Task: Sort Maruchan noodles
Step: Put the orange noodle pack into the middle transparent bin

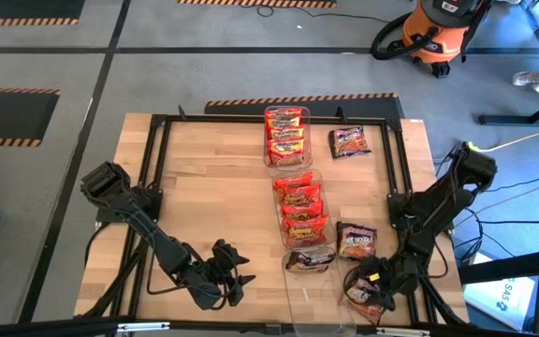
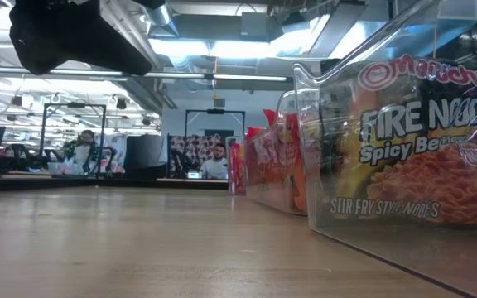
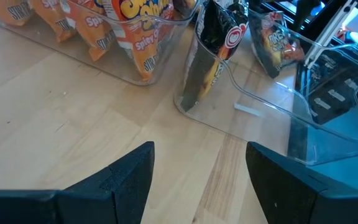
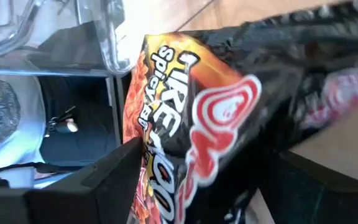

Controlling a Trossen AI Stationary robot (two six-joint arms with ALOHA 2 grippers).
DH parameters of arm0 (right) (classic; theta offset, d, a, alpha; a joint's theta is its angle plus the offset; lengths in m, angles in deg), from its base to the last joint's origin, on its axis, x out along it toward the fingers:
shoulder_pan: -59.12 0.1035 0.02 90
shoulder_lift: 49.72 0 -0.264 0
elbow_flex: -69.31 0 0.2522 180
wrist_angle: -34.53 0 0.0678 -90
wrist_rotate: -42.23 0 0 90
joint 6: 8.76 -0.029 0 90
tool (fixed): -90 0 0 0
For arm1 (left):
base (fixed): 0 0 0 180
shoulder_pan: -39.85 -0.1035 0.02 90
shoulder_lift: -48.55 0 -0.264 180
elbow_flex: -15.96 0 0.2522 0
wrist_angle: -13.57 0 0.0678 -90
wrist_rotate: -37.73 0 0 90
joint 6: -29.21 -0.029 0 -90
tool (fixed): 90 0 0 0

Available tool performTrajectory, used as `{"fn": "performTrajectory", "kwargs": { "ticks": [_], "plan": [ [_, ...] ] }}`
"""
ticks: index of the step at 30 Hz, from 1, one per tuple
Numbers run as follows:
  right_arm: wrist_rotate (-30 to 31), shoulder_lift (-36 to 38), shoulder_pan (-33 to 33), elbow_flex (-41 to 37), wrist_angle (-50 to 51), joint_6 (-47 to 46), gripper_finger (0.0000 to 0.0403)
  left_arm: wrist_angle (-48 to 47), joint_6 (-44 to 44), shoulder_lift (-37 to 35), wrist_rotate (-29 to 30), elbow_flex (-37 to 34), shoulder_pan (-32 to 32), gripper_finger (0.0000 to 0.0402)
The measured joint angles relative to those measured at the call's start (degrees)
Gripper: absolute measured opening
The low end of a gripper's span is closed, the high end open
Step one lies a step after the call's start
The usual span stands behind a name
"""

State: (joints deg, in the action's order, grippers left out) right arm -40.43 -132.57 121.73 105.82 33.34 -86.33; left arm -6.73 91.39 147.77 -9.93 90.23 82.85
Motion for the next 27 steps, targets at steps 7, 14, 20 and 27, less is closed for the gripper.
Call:
{"fn": "performTrajectory", "kwargs": {
  "ticks": [7, 14, 20, 27],
  "plan": [
    [-0.4, -3.7, 0.0, 0.1, -5.0, 0.6, 0.0275, 0.0, -0.1, 0.0, 0.0, 0.0, -0.4, 0.0247],
    [-0.9, -4.1, 0.0, 0.1, -7.4, 2.9, 0.0165, 0.0, -0.1, 0.0, 0.0, 0.0, -0.4, 0.0247],
    [-2.3, -4.1, 0.0, 0.1, -8.6, 4.6, 0.0085, 0.0, -0.1, 0.0, 0.0, 0.0, -0.3, 0.0247],
    [-5.6, 0.9, 0.0, 1.8, -1.7, 4.6, 0.0073, 0.0, -0.1, 0.0, 0.0, 0.0, -0.3, 0.0247]
  ]
}}
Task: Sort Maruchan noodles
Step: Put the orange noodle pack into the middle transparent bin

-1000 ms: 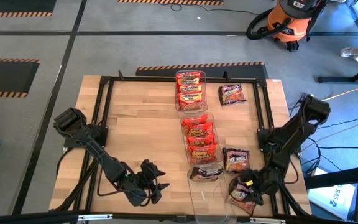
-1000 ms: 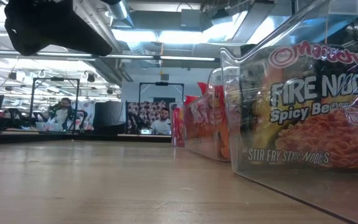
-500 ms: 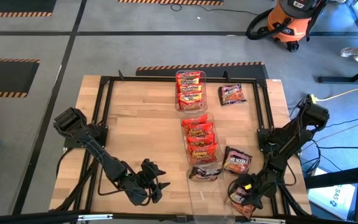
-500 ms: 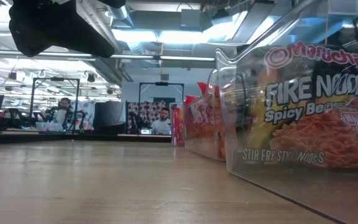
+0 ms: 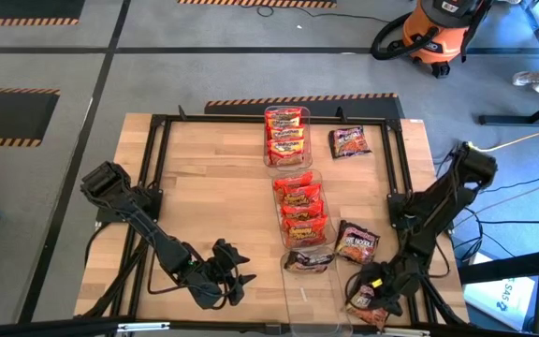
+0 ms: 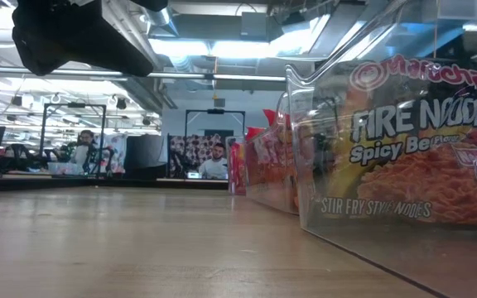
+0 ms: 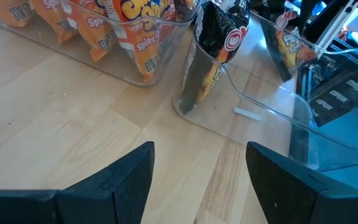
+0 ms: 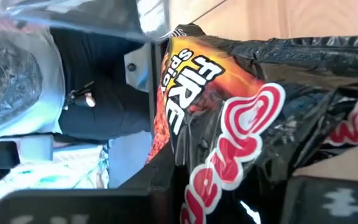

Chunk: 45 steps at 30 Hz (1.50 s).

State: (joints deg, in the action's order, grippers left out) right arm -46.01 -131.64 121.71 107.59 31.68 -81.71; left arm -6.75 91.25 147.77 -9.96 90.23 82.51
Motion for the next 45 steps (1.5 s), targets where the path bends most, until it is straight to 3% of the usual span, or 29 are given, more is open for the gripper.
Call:
{"fn": "performTrajectory", "kwargs": {
  "ticks": [5, 11, 14, 21, 25, 32, 40, 45],
  "plan": [
    [-3.3, 6.0, 0.0, 6.4, 15.3, -0.8, 0.0069, -0.1, 0.0, 0.0, 0.0, 0.0, 0.0, 0.0247],
    [-1.6, 9.6, -0.1, 20.4, 39.3, 0.0, 0.007, -0.2, -1.2, 0.0, 0.0, 0.0, 0.0, 0.0247],
    [2.2, 9.5, -1.3, 28.0, 49.2, 2.8, 0.0069, -0.2, -2.0, 0.0, 0.0, 0.0, -0.2, 0.0247],
    [20.1, 8.0, -6.6, 37.2, 49.3, 23.7, 0.0069, -0.1, -4.5, 0.0, 0.3, 0.0, -0.4, 0.0247],
    [24.2, 4.1, -10.7, 40.7, 49.4, 35.3, 0.0069, 0.0, -6.9, 0.0, 0.7, 0.0, -1.2, 0.0247],
    [21.4, -6.8, -18.2, 51.0, 52.8, 52.7, 0.0069, 0.1, -11.5, 0.0, 0.7, 0.0, -2.4, 0.0247],
    [14.8, -21.9, -21.8, 65.5, 70.1, 55.4, 0.0069, 0.2, -14.5, 0.0, 1.1, 0.0, -2.8, 0.0247],
    [13.5, -28.7, -21.8, 69.7, 75.9, 54.9, 0.0069, 0.2, -14.6, 0.0, 2.3, 0.0, -3.0, 0.0247]
  ]
}}
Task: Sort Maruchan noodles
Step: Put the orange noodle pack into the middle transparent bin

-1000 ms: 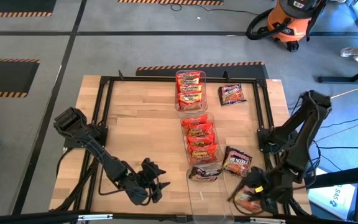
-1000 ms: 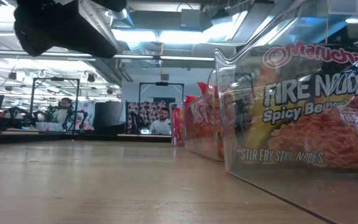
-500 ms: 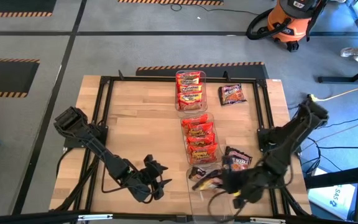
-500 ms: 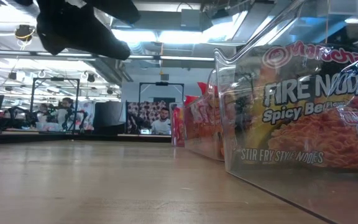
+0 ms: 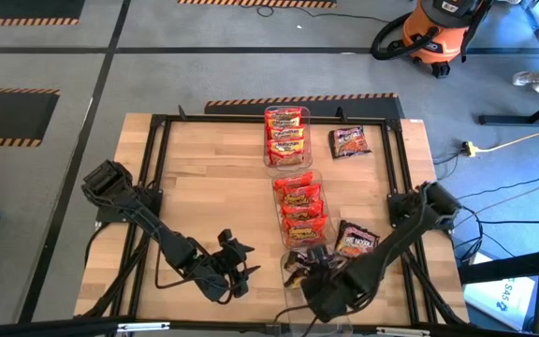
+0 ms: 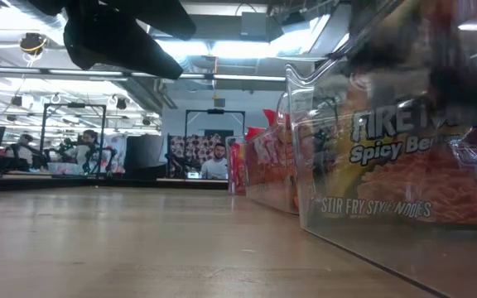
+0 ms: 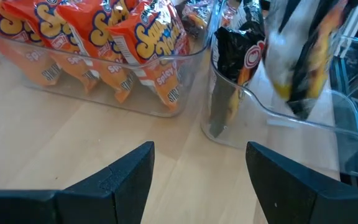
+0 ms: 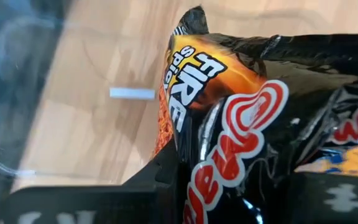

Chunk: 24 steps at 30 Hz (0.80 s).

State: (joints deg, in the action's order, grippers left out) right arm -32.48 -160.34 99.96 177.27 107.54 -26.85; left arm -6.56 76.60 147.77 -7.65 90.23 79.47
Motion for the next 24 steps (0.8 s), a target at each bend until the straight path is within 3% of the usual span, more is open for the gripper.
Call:
{"fn": "performTrajectory", "kwargs": {
  "ticks": [13, 24],
  "plan": [
    [-1.6, -8.2, -0.8, 0.2, 1.9, -1.0, 0.0084, 0.0, -0.1, 0.0, -0.3, 0.0, -0.2, 0.0247],
    [-4.4, -8.5, -1.3, 0.1, 2.2, -2.7, 0.0205, 0.0, 0.0, 0.0, -0.4, 0.0, -0.2, 0.0247]
  ]
}}
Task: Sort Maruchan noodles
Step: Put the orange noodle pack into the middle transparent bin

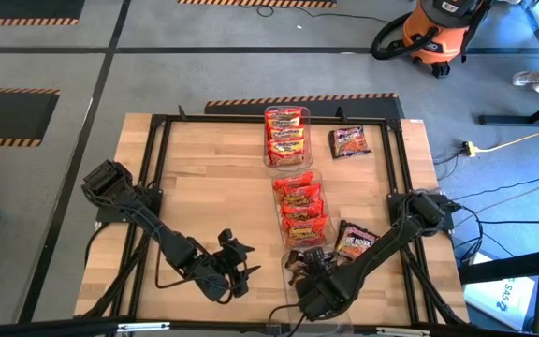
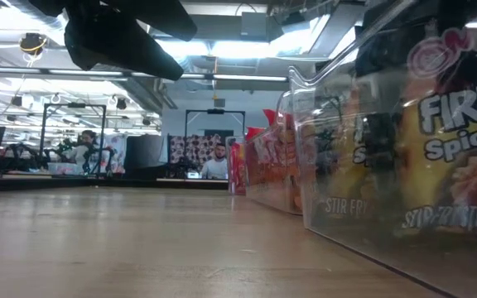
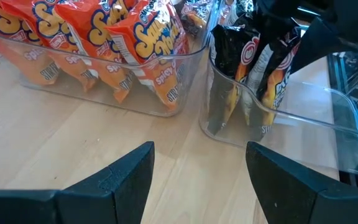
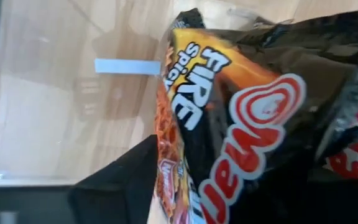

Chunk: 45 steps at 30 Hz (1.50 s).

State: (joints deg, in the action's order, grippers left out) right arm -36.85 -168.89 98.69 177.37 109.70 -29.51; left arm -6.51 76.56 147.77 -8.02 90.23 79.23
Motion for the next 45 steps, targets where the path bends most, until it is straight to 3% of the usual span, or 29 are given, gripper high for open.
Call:
{"fn": "performTrajectory", "kwargs": {
  "ticks": [6, 14, 20, 26, 33, 40, 45],
  "plan": [
    [-1.4, 0.7, 0.2, 4.1, 3.9, -1.2, 0.0242, 0.0, 0.0, 0.0, 0.0, 0.0, -0.2, 0.0247],
    [-1.1, 2.6, 2.0, 12.2, 9.7, -1.5, 0.0248, 0.0, 0.1, 0.0, -0.4, 0.0, -0.4, 0.0247],
    [3.2, 10.4, 5.3, 9.4, 11.6, -5.0, 0.0247, 0.4, 0.1, 0.0, -0.4, 0.0, -0.4, 0.0247],
    [7.5, 24.1, 7.5, -4.3, 10.2, -16.1, 0.0247, 0.9, 0.1, 0.0, -0.5, 0.0, -0.6, 0.0247],
    [7.4, 45.8, 6.5, -30.2, -0.1, -26.6, 0.0247, 3.3, 0.0, 0.0, -0.5, 0.0, -0.9, 0.0247],
    [4.5, 67.0, 1.2, -52.9, -7.1, -37.6, 0.0247, 8.0, -2.6, 0.0, -2.9, 0.0, -2.9, 0.0247],
    [0.4, 77.4, -3.6, -63.6, -9.4, -45.2, 0.0247, 10.7, -5.5, 0.0, -6.0, 0.0, -5.0, 0.0247]
  ]
}}
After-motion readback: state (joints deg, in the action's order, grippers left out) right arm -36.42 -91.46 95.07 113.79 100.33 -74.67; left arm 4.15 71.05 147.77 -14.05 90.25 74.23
